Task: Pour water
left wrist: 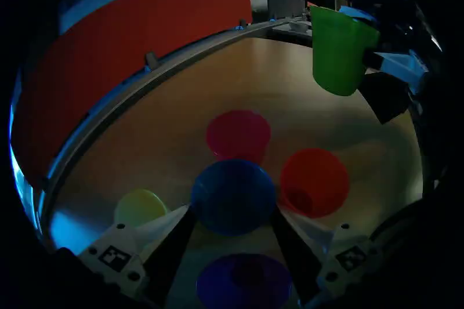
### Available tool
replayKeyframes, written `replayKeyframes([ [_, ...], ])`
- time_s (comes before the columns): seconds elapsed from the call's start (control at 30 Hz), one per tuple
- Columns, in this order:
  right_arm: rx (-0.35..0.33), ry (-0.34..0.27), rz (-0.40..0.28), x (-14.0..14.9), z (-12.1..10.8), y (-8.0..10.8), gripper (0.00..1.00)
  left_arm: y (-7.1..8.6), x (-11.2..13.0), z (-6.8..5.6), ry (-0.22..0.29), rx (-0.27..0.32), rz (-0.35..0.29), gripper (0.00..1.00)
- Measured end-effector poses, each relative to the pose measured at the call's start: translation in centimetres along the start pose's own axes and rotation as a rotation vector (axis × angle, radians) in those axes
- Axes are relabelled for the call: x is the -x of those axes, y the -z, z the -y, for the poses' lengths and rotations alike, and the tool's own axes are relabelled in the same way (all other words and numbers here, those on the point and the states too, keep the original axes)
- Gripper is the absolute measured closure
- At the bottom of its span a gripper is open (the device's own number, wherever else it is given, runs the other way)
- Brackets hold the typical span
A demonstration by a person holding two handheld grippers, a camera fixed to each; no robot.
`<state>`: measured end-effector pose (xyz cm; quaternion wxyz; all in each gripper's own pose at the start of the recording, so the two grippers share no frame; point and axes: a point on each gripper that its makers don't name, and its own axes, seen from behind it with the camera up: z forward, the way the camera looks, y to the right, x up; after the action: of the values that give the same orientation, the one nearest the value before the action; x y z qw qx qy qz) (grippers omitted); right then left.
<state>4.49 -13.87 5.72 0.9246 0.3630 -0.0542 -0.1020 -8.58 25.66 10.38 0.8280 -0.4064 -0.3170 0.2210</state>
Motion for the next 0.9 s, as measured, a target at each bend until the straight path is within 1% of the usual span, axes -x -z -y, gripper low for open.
replayKeyframes([
  [0.2, 0.002, 0.002, 0.004, 0.1, -0.1, 0.0, 0.09, 0.1, 0.0, 0.0, 0.009, 0.000, -0.012, 0.16],
  [0.5, 0.001, 0.004, 0.002, -0.2, 0.2, -0.1, 0.09, 0.6, -0.4, 0.3, 0.003, -0.011, -0.034, 0.16],
  [0.7, -0.001, 0.004, 0.000, -0.5, 0.4, -0.1, 0.09, 1.5, -1.0, 0.9, 0.015, -0.027, -0.068, 0.17],
  [0.9, -0.002, 0.010, -0.001, -0.9, 0.5, -0.2, 0.09, 2.7, -1.6, 0.9, 0.023, -0.035, -0.100, 0.16],
])
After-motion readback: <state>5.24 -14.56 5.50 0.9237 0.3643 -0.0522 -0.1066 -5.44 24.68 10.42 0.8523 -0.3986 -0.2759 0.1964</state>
